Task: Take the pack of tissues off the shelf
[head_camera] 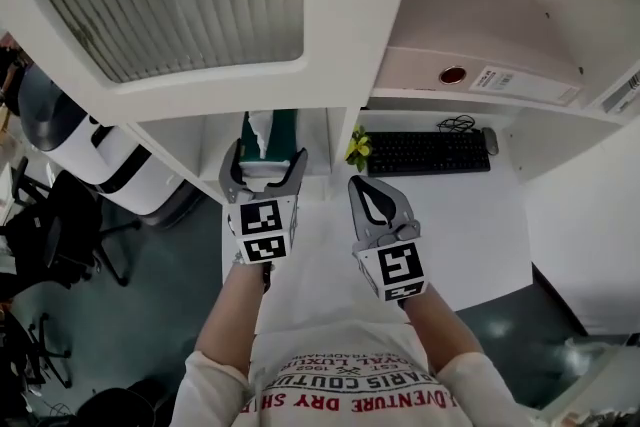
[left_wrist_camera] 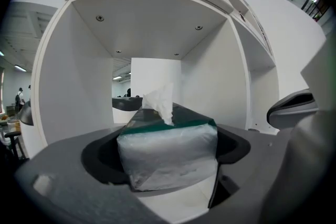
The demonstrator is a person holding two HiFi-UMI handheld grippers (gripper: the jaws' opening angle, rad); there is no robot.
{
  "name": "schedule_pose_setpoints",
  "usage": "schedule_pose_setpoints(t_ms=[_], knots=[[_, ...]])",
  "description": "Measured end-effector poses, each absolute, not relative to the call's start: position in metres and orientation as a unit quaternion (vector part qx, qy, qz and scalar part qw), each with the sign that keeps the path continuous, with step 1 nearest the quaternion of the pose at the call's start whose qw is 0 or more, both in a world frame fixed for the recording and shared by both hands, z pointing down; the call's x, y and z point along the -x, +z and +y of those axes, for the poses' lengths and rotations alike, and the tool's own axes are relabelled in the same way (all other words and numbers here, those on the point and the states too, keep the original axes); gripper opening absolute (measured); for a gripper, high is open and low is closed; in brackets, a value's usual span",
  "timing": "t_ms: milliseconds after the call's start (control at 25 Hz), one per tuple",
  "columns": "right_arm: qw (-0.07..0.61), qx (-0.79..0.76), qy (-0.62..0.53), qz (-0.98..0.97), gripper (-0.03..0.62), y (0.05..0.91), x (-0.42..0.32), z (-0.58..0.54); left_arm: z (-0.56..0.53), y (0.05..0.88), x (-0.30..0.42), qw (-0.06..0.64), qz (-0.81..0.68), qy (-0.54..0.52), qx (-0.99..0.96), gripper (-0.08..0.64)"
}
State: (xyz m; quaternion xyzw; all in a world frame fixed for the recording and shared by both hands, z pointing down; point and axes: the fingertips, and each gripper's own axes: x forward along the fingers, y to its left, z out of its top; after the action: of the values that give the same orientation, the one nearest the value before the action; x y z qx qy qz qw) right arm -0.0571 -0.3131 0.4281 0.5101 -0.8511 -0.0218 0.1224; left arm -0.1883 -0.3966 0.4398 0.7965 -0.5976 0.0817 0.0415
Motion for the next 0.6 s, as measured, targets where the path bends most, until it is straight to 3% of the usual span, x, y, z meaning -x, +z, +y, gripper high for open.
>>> schedule_pose_setpoints(t_ms=[600], knots=[[0.129, -0.537, -0.011, -0.834, 0.002, 0.437, 0.036, -0.311, -0.399, 0.436, 0.188, 0.047, -0.597, 0.071, -0.798, 0.403]])
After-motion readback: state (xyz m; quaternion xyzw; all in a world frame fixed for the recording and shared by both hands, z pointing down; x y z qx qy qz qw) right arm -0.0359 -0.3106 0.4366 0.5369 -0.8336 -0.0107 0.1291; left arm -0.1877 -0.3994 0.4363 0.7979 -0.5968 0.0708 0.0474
